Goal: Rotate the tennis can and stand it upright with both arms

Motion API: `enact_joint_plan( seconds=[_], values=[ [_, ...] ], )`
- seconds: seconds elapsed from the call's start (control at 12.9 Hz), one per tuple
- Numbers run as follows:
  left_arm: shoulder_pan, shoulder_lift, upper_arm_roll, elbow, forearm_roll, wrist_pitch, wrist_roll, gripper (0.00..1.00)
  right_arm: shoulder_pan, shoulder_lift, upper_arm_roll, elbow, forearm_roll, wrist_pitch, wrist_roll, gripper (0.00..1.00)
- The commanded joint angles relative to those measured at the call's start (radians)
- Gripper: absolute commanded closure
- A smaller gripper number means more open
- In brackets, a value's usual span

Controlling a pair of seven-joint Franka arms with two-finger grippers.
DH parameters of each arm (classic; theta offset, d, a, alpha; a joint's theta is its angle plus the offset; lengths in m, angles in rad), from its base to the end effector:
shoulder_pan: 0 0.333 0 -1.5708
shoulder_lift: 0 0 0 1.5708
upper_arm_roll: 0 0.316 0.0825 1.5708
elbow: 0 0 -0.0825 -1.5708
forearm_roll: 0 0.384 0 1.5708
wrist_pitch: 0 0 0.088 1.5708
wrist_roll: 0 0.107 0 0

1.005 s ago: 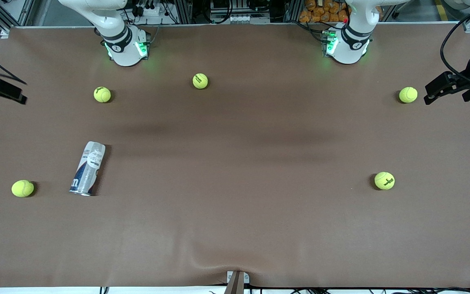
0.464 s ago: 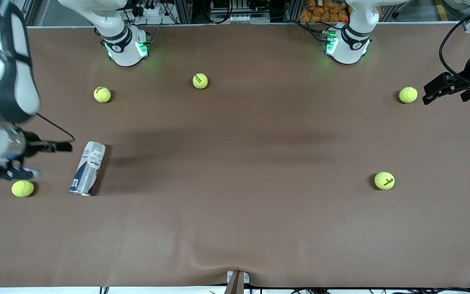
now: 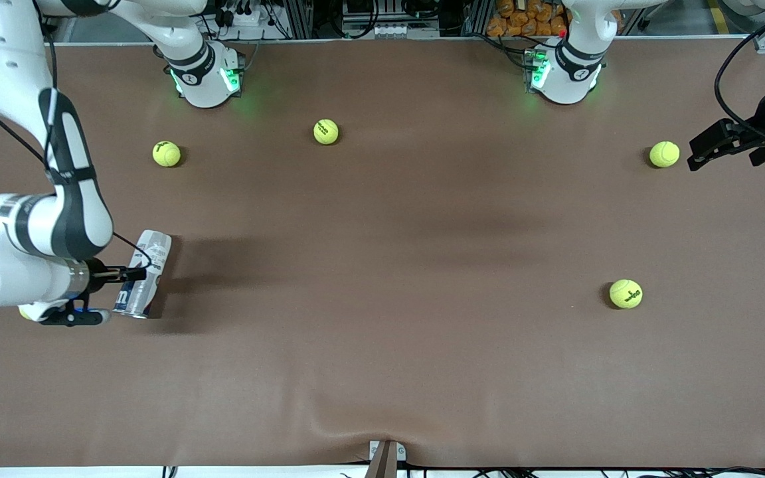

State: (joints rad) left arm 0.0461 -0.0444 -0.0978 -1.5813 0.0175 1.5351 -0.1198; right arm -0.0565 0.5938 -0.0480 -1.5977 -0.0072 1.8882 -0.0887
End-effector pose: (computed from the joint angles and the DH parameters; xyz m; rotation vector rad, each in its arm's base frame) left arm 0.5366 -0.0271 0.6406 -3.1178 -0.1073 0.0002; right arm 0.6543 -0.0656 0.2645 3.1003 -0.0130 -0.4758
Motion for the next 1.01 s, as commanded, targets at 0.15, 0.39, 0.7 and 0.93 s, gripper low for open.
enact_joint_plan(
  seconds=[0.15, 0.39, 0.7, 0.93],
  values=[
    [0.006, 0.018, -0.005, 0.018, -0.005, -0.001, 0.019, 0.0, -0.02, 0.093, 0.008, 0.019, -0.002, 0.049, -0.01, 0.0],
    [0.006, 0.023, -0.005, 0.018, -0.005, 0.0, 0.02, 0.0, -0.019, 0.127, 0.007, 0.019, 0.03, 0.055, -0.009, 0.0],
    [0.006, 0.031, -0.007, 0.018, -0.005, 0.0, 0.02, 0.0, -0.017, 0.147, 0.007, 0.01, 0.029, 0.054, -0.011, 0.0],
    [0.003, 0.037, -0.007, 0.02, -0.004, 0.007, 0.02, 0.0, -0.017, 0.147, 0.008, 0.008, 0.03, 0.055, -0.013, 0.27]
  ],
)
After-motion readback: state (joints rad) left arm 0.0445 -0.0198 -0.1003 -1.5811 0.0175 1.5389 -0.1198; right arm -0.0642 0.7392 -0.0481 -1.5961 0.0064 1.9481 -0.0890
